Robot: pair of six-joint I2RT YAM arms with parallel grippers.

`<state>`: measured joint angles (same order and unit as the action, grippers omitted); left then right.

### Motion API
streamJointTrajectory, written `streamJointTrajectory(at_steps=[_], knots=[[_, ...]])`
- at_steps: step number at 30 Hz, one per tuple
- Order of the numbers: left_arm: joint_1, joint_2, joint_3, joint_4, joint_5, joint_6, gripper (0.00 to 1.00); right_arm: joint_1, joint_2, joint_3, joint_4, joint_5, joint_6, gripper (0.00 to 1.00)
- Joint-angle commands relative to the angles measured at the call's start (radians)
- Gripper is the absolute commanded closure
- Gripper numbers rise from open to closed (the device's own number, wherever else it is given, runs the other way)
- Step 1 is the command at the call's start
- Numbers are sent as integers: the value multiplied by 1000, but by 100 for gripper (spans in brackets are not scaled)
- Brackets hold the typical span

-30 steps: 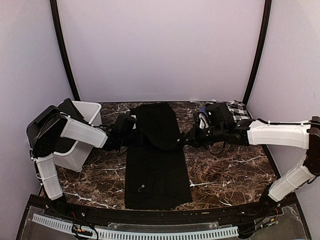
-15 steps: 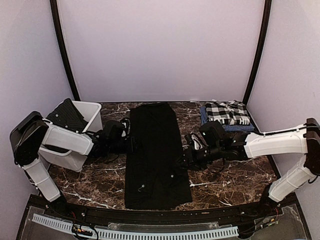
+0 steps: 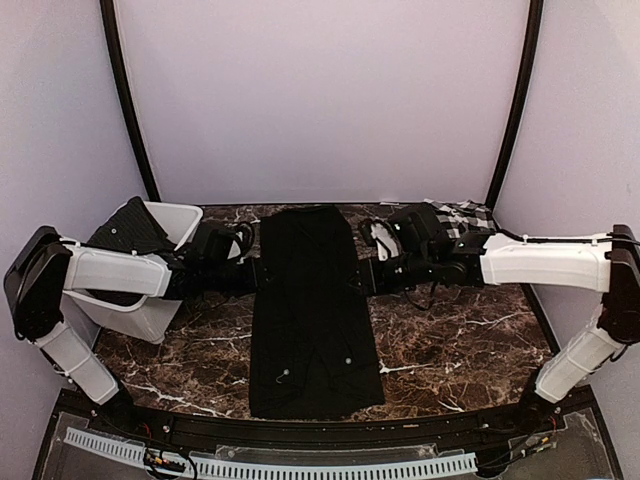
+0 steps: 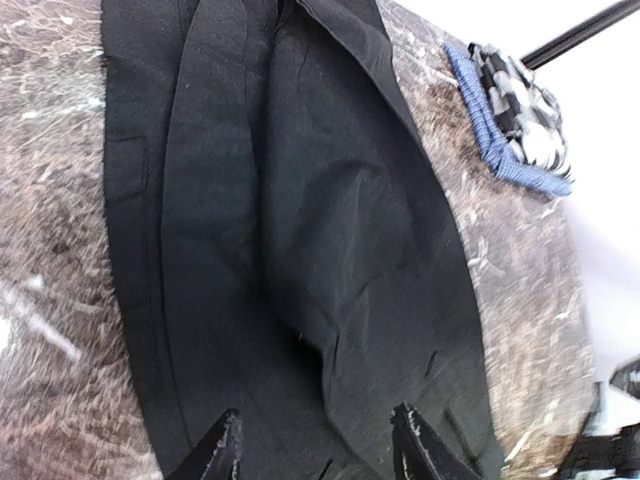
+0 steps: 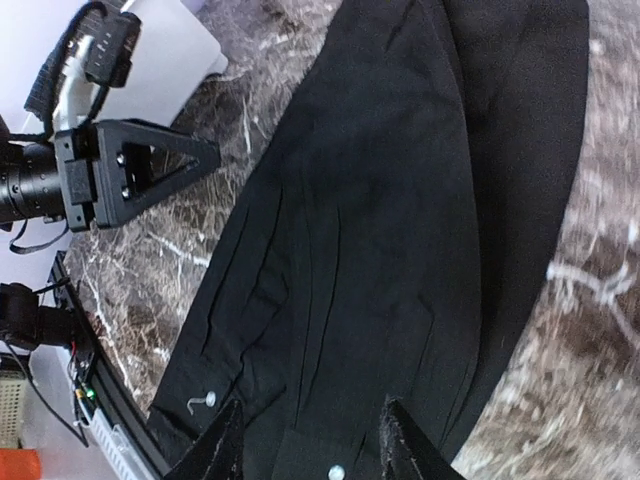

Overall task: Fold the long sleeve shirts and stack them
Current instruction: Adjust the rectangle-folded shirt at the center of the board.

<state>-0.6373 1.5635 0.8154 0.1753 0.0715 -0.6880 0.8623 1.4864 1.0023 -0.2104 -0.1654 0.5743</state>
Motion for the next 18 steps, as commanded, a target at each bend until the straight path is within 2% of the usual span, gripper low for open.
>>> streamJointTrajectory(at_steps=[1,9,14,18], knots=[[70,73,82,-9,171,-46,51,-64,152,187,86,34,-211,57],[86,291,331,-64,251,38,54,-133,517,626,-13,36,-352,56],[87,413,500,-114,300,86,60,-144,604,693,-23,0,-363,55],[88,505,575,-167,306,109,66,-157,650,714,-13,-5,-357,56]])
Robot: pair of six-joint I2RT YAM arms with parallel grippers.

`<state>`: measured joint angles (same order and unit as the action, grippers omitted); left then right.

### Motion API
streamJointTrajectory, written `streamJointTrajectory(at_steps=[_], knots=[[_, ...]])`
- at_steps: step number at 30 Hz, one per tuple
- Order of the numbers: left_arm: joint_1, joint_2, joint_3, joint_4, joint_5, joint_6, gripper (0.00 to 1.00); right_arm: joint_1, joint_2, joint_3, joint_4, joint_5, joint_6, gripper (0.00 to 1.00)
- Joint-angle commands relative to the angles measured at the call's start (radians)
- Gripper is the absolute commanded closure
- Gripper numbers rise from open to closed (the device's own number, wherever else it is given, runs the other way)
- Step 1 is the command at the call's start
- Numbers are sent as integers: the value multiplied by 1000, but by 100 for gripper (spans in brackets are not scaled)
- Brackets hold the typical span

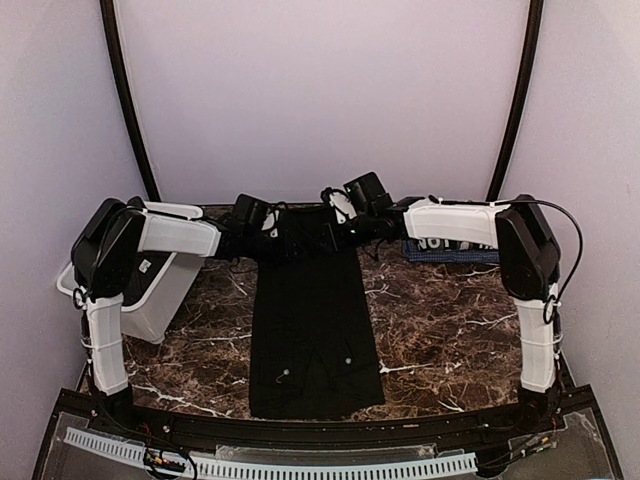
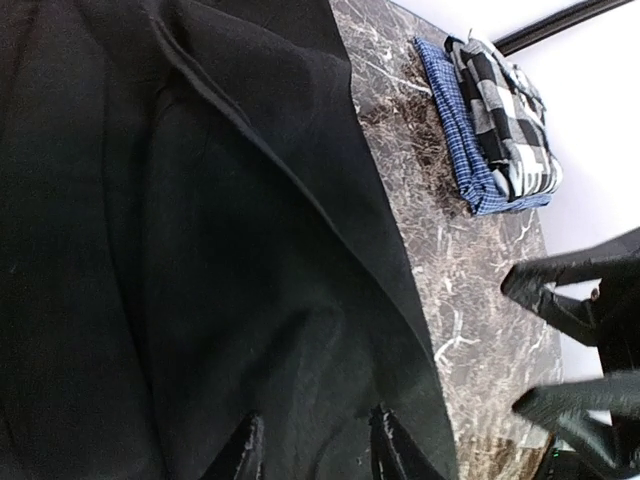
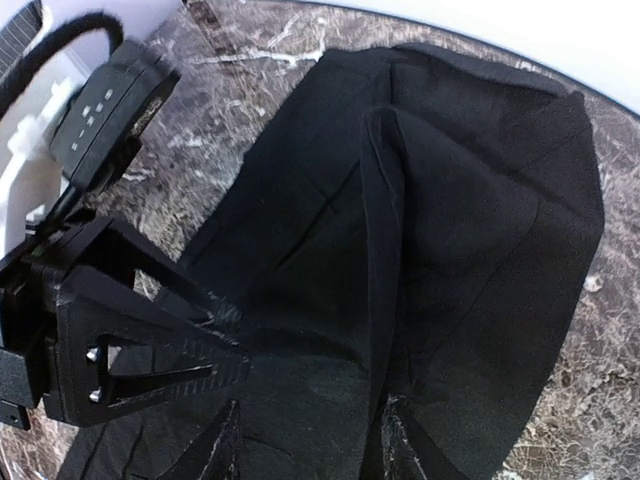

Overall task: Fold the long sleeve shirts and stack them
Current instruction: Adjust the rectangle-folded shirt at the center of the board.

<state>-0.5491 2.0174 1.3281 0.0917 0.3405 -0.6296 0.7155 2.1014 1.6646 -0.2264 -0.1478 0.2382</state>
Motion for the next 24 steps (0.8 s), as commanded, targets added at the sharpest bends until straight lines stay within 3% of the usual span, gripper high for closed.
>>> streamJointTrajectory(at_steps=[1,11,24], knots=[[1,71,66,-85,33,49,66,-12,48,58,1,-27,-20,56],[25,143,24,-232,-67,44,69,-15,14,-64,-16,-13,-25,55],[-15,40,-116,-288,-32,75,70,40,-90,-353,-29,-54,21,56]])
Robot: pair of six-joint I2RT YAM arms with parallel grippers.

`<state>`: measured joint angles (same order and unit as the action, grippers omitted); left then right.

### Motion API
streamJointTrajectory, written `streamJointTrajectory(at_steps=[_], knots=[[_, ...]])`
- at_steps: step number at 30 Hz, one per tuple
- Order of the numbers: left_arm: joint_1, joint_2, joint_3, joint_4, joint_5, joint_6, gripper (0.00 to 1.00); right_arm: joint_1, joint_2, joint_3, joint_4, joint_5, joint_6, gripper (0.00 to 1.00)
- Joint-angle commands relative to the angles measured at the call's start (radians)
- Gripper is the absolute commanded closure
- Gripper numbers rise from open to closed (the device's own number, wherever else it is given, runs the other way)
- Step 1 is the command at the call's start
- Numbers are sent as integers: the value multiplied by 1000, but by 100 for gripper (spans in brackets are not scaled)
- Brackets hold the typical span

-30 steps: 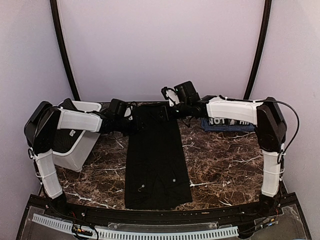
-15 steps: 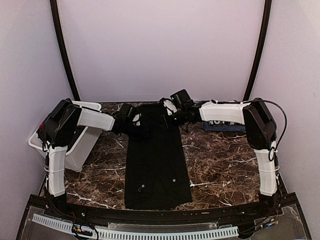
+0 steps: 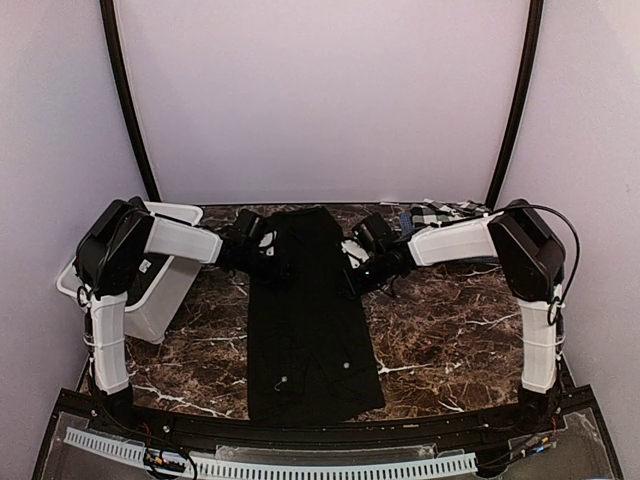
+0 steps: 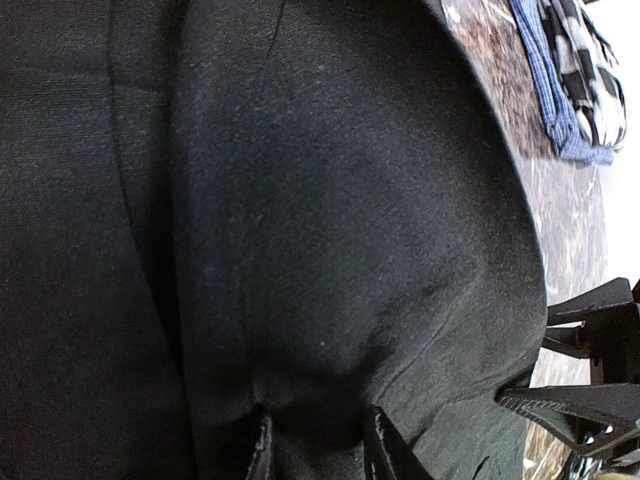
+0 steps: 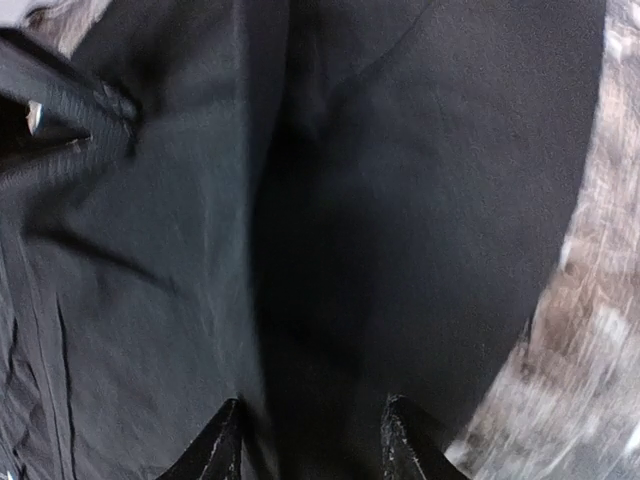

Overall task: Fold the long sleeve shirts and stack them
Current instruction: Adjust the rectangle-folded shirt at the center of the board.

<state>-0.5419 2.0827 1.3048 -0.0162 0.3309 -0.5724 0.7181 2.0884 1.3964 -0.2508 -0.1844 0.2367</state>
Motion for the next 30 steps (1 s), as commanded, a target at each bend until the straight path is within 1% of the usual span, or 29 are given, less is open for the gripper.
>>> streamJointTrajectory(at_steps=[1,9,12,15,20,24,27,30], knots=[[-33,-33,-103,-181,-20,15,70,46,-90,-116,-10,-16,27,56],[-106,-164,-255,-198,-7,-27,70,135,-247,-332,-63,-22,81,56],[-112,-220,-309,-215,-7,-31,70,150,-298,-333,-98,-20,91,56],[-112,-280,-299,-263,-39,-5,68,142,-334,-276,-139,25,84,56],[-102,-351,-208,-337,-86,19,62,93,-347,-162,-115,42,74,56],[-71,-390,-101,-371,-143,33,57,61,-289,-45,-109,57,66,57],[-30,-393,-10,-382,-170,42,55,50,-269,9,-86,65,66,57],[38,-338,84,-392,-159,71,52,43,-260,33,-70,65,70,57]])
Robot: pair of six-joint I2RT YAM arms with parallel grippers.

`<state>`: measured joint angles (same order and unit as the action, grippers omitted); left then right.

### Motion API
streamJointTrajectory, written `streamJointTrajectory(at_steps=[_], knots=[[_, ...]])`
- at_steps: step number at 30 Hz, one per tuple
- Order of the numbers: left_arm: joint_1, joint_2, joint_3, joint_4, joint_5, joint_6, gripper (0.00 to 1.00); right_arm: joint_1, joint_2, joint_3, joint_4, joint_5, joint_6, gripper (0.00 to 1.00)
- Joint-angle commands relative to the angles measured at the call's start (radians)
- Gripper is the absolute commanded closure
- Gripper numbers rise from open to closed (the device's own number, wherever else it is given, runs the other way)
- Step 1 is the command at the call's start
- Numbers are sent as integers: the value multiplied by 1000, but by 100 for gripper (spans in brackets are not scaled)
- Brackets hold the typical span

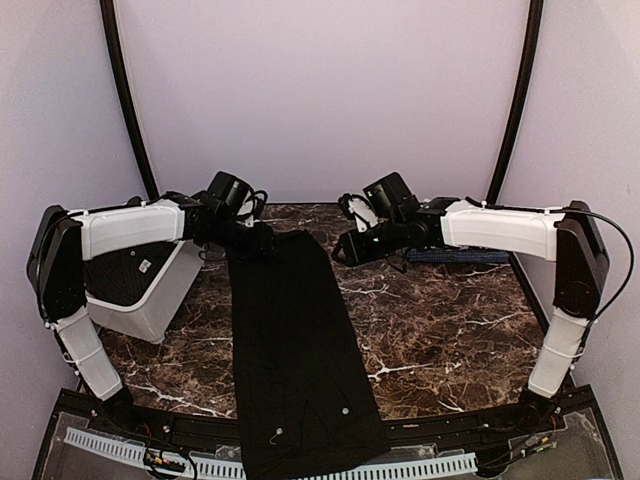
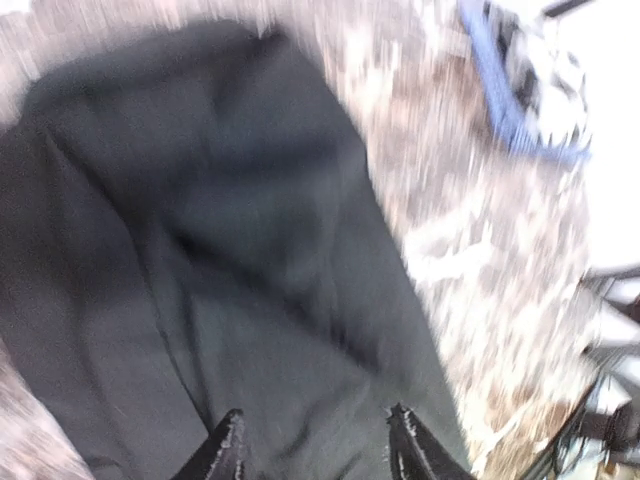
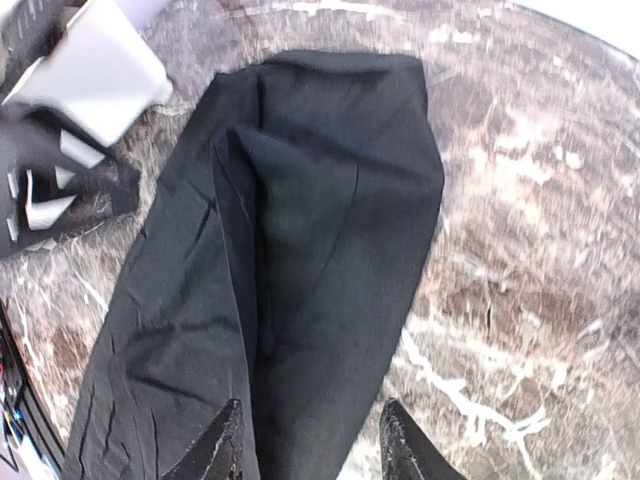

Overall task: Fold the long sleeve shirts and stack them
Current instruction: Adjust the rectangle-folded shirt at the center of the board.

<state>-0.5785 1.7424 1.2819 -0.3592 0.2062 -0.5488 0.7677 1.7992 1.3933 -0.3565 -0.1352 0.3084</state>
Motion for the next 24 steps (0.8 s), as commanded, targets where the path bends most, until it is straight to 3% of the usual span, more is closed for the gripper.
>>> streamJointTrajectory(at_steps=[1,14,24], knots=[[86,20,167,-56,-31,60,51,-9,25,34,42,18,0,57],[163,472,680,-217,130,210,48,-24,-36,-30,98,35,37,57],[159,629,745,-145,229,229,47,-25,-74,-89,120,42,46,57]])
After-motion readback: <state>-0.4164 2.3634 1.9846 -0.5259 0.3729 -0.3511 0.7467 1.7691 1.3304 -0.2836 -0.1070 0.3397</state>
